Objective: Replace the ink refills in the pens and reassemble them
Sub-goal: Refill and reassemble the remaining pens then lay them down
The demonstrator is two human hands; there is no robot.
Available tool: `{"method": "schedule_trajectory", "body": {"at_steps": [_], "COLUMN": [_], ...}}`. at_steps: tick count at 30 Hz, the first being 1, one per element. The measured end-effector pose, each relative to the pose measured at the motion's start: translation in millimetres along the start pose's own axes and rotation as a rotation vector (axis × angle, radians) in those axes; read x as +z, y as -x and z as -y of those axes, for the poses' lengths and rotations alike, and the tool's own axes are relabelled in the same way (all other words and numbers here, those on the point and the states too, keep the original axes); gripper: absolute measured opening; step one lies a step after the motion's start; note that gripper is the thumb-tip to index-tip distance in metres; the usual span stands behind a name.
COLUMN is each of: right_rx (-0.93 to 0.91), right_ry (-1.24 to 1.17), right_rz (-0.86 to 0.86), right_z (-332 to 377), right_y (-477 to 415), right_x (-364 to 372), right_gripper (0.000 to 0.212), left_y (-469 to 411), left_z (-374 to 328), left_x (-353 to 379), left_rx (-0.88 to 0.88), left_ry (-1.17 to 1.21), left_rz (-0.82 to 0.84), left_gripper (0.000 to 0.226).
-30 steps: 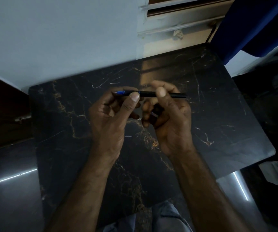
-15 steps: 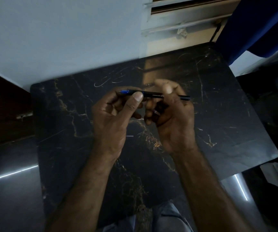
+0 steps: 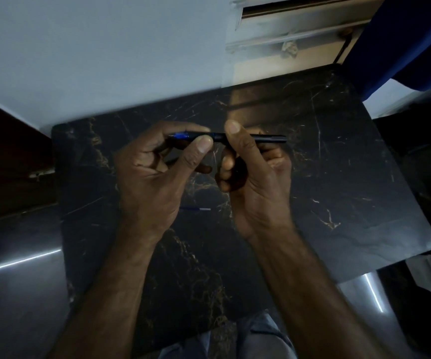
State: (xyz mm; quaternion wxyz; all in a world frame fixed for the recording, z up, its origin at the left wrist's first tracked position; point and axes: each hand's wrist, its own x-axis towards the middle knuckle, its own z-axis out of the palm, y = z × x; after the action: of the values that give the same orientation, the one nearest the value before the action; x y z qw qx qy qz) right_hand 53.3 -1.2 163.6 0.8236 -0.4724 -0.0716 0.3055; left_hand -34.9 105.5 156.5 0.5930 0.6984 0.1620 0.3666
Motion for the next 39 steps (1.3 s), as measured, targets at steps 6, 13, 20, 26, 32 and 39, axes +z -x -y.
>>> {"method": "schedule_trajectory", "body": {"at_steps": [6, 13, 20, 26, 32, 39], "right_rx": [0.044, 0.081, 0.082, 0.099, 0.030, -0.174], "right_ry": [-0.056, -0.020, 0.004, -0.007, 0.001, 0.034], "right_rz": [-0.010, -0.152, -0.160, -0.176, -0.156, -0.124], "right_z": [0.0, -14.0, -19.9, -21.2, -20.4, -1.0], "right_y": [1.8, 2.7, 6.7, 7.9, 7.3, 4.9], "right_x": [13.8, 9.1, -12.5, -17.8, -12.5, -1.7], "right_gripper": [0.027, 0.020, 0.022, 0.019, 0.017, 0.006], "left_y": [-7.2, -10.6, 26.2, 37.2, 28.9, 0.4], "left_z": [-7.0, 50.0, 171.4, 188.0, 162.8, 40.8], "left_x": [-10.4, -50.2, -89.6, -96.4, -86.1, -41.4], "left_rx": [0.110, -0.165, -0.427, -0.457, -0.474, -0.378], "left_ry": [-0.112, -0.314, -0.935, -0.970, -0.810, 0.458], "left_rz": [0.020, 0.168, 0.420, 0.430, 0.293, -0.209], "left_gripper": [0.015, 0.020, 0.030, 0.023, 0.017, 0.022]}}
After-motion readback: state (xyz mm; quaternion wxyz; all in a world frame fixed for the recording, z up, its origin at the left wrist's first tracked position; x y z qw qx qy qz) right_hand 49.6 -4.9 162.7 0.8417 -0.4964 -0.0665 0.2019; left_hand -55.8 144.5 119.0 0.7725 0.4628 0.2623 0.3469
